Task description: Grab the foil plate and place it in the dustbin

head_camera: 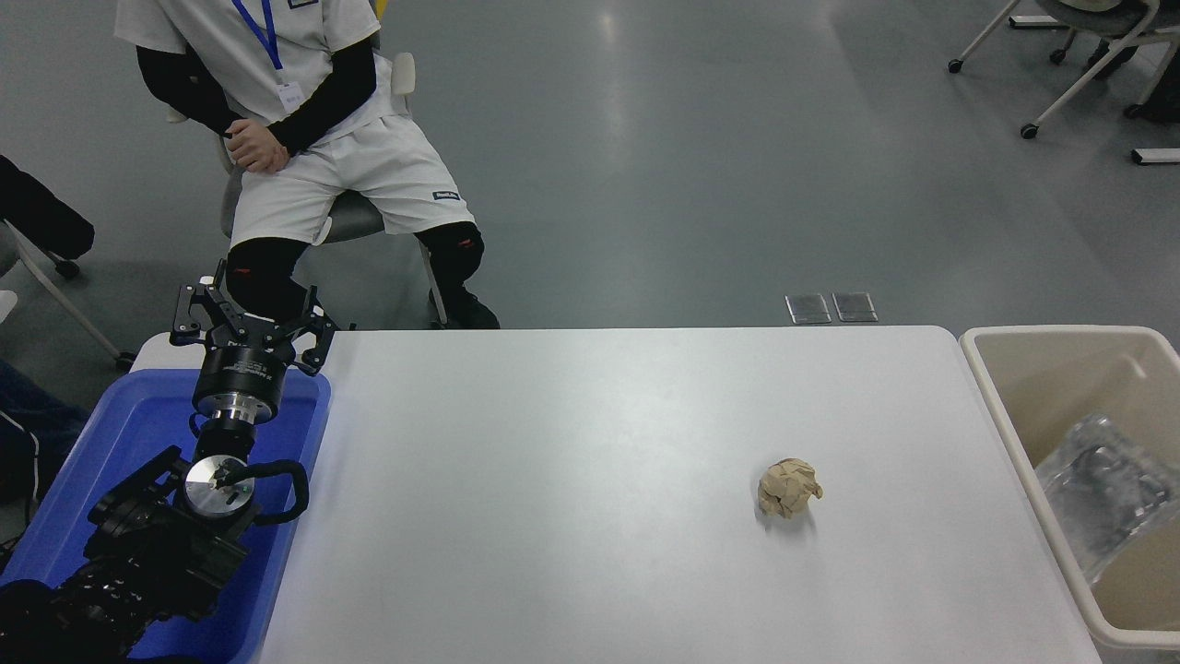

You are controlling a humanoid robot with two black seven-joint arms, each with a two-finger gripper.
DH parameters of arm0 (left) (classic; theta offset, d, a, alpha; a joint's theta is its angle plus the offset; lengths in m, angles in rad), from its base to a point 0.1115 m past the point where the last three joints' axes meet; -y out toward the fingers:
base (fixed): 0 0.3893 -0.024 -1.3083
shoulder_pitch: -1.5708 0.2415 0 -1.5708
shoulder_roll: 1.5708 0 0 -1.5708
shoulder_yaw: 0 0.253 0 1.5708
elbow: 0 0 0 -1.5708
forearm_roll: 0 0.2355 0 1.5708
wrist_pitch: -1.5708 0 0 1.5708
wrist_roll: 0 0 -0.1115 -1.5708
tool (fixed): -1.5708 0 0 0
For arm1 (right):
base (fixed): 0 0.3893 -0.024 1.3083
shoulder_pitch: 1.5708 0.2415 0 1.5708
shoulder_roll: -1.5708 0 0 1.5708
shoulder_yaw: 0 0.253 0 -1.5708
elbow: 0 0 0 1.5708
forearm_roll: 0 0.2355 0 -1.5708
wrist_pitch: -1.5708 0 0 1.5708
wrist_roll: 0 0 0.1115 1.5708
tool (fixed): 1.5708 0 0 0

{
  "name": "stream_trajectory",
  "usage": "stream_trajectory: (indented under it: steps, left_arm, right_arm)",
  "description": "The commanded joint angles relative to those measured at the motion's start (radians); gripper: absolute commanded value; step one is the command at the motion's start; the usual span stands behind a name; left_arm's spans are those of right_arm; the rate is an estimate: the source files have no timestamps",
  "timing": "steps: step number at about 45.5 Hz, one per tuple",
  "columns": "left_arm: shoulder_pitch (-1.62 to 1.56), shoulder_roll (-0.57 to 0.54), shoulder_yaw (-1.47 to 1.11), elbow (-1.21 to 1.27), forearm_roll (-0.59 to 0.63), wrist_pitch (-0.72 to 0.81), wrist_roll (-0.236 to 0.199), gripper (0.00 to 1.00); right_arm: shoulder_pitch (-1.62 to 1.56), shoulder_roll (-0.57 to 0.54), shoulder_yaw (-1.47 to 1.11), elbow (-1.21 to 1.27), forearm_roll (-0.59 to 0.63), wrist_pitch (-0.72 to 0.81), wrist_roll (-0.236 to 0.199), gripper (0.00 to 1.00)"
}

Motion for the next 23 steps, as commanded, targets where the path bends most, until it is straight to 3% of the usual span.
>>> stream_trajectory:
  steps: [1, 16, 23]
  left_arm:
    - [0.000, 0.000, 0.000, 0.000, 0.000, 0.000, 0.000, 0.99]
    - [0.000, 0.000, 0.000, 0.000, 0.000, 0.000, 0.000, 0.99]
    - [0.000, 0.000, 0.000, 0.000, 0.000, 0.000, 0.000, 0.99]
  right_arm:
    - [0.005, 0.003, 0.001, 0.013, 0.003, -0.013, 0.000, 1.00]
    - [0.051, 0.015, -0.002, 0.126, -0.008, -0.004, 0.002, 1.00]
    - [0.086, -0.070, -0.018, 0.249, -0.013, -0.003, 0.002, 1.00]
